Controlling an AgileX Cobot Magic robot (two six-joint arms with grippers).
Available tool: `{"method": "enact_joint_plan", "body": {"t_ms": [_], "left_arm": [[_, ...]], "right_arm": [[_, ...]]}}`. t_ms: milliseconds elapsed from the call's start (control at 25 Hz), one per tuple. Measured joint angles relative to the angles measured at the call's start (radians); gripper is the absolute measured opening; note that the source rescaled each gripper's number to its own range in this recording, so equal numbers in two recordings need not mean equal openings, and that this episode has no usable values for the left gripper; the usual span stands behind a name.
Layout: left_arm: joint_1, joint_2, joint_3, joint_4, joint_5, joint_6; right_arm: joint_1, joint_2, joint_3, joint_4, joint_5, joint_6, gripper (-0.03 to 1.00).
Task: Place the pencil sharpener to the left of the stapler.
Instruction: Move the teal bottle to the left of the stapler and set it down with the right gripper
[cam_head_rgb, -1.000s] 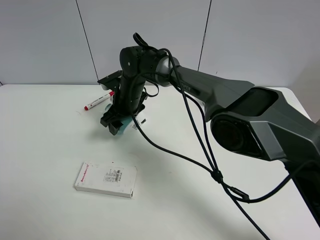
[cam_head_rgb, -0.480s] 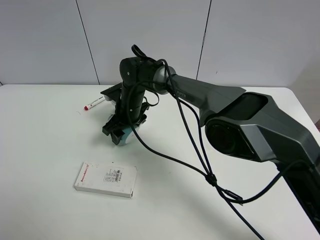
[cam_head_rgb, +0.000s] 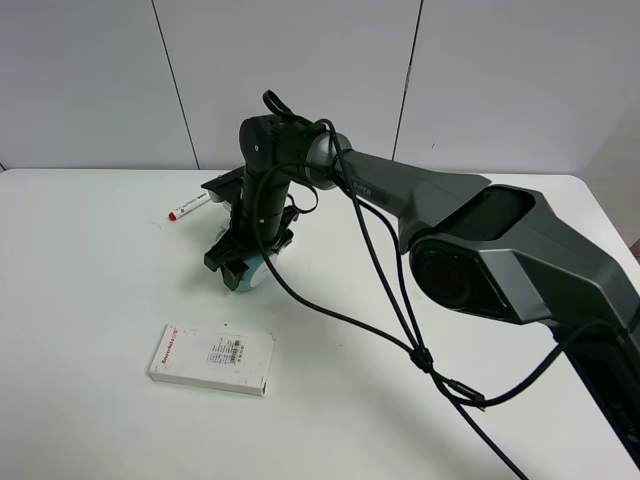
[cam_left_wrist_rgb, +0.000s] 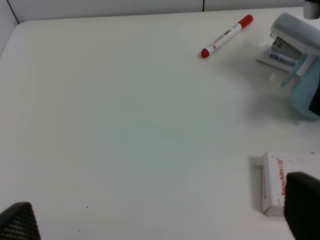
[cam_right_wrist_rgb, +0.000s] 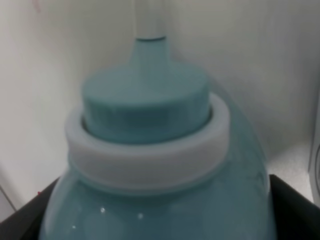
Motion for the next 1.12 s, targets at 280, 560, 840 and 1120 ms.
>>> {"method": "enact_joint_plan", "body": {"t_ms": [280, 560, 840, 1120], "left_arm": [[0.0, 0.0, 0.0, 0.0, 0.0, 0.0], [0.0, 0.0, 0.0, 0.0, 0.0, 0.0], [0.0, 0.0, 0.0, 0.0, 0.0, 0.0], [0.0, 0.0, 0.0, 0.0, 0.0, 0.0]], "right_arm": [[0.0, 0.0, 0.0, 0.02, 0.018, 0.0, 0.0], [0.0, 0.0, 0.0, 0.02, 0.018, -0.002, 0.0], [0.001, 0.0, 0.0, 0.019, 0.016, -0.002, 0.0], [0.001, -0.002, -0.011, -0.012, -0.023, -0.001, 0.03]]}}
